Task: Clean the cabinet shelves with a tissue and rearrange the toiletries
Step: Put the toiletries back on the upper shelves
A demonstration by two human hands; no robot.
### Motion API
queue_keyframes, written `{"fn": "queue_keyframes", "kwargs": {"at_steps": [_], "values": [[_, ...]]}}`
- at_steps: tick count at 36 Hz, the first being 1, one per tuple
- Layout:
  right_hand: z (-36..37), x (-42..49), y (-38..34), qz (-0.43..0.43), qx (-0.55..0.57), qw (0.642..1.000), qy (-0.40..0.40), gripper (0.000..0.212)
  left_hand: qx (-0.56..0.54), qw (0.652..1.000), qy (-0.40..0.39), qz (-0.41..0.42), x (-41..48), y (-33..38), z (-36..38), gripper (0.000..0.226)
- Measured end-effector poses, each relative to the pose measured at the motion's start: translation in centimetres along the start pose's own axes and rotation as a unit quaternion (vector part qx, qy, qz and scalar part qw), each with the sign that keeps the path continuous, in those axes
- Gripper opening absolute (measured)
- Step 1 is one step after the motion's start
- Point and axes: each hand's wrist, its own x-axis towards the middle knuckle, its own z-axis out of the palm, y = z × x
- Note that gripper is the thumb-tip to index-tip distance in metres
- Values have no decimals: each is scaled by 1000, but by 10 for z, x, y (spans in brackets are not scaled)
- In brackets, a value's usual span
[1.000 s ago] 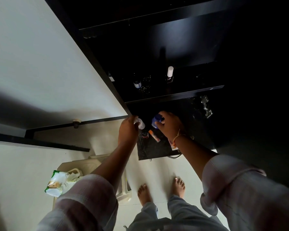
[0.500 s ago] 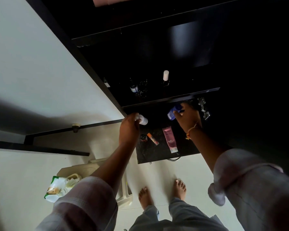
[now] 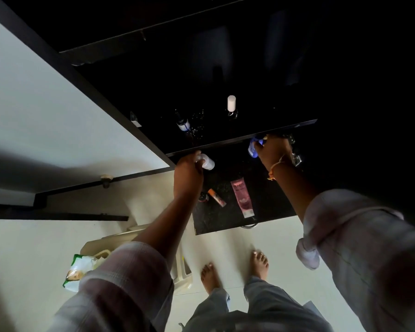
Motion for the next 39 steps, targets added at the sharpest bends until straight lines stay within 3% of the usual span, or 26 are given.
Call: {"fn": "queue_keyframes", "kwargs": {"at_steps": [17, 24, 30, 39], "values": [[1, 2, 5, 11, -41, 999, -24, 37, 60, 998, -15, -10, 31, -5, 25, 22], [0, -6, 4, 14, -34, 998, -46, 43, -51, 995, -28, -82, 41, -2, 30, 22], [-8, -16, 3, 4, -33, 999, -43, 40, 19, 994, -49, -94, 52, -10, 34, 38], [-12, -47, -3, 24, -33, 998, -48, 43, 153, 986, -71, -19, 55, -17, 36, 49]]}}
